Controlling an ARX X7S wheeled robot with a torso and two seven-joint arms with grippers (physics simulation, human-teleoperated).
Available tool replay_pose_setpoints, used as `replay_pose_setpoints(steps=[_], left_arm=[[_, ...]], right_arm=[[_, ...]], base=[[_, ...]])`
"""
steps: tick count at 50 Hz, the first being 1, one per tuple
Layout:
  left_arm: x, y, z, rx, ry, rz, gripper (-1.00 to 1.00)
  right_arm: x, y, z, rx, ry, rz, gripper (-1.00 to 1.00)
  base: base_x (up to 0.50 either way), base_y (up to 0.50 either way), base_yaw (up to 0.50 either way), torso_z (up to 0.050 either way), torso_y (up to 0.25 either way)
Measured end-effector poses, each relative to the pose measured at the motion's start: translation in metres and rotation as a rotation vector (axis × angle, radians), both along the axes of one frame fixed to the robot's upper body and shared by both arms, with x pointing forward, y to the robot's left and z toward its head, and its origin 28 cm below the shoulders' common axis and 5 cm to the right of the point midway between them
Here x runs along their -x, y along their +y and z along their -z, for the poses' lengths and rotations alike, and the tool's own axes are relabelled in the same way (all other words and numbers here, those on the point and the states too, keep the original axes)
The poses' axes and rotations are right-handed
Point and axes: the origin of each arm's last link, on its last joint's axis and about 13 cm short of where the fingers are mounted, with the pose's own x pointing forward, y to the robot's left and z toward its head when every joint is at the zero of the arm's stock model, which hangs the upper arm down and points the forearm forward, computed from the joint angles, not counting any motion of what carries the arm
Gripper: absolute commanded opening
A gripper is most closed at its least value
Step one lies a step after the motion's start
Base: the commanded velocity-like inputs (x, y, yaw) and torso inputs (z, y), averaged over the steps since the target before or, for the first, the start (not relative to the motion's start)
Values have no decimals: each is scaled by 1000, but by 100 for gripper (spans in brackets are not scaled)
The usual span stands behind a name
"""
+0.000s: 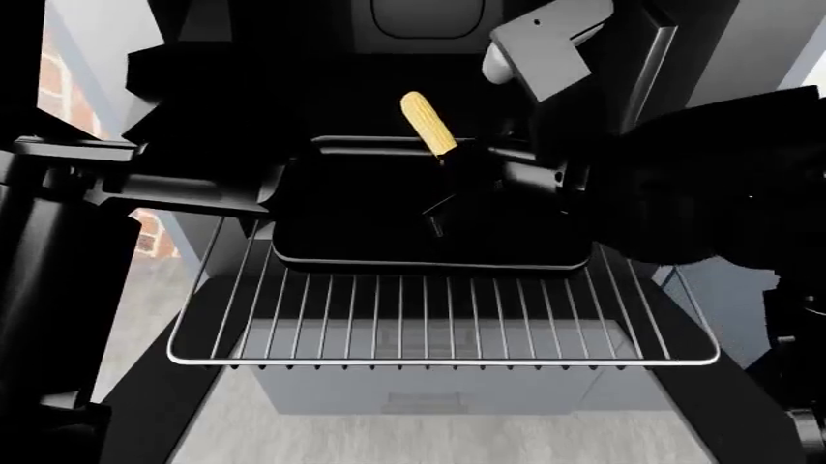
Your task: Pick the corn from the oven and place it on the plate on the counter.
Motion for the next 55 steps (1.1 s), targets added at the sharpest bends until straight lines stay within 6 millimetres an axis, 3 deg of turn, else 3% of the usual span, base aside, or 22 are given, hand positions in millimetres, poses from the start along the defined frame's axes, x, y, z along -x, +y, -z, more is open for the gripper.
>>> replay_pose_setpoints(steps=[16, 35, 55], left_arm=[[-1, 0, 1, 0, 0, -3, 100], [-2, 0, 2, 13, 10, 18, 100], [-4, 1, 3, 44, 39, 50, 100]], right_arm=[[37, 3, -17, -28, -106, -13, -100], [63, 2, -18, -44, -147, -17, -100], [68, 2, -17, -53, -153, -21, -100]], base=[[0, 0, 0, 0, 0], [0, 0, 0, 0, 5], [0, 0, 0, 0, 250]])
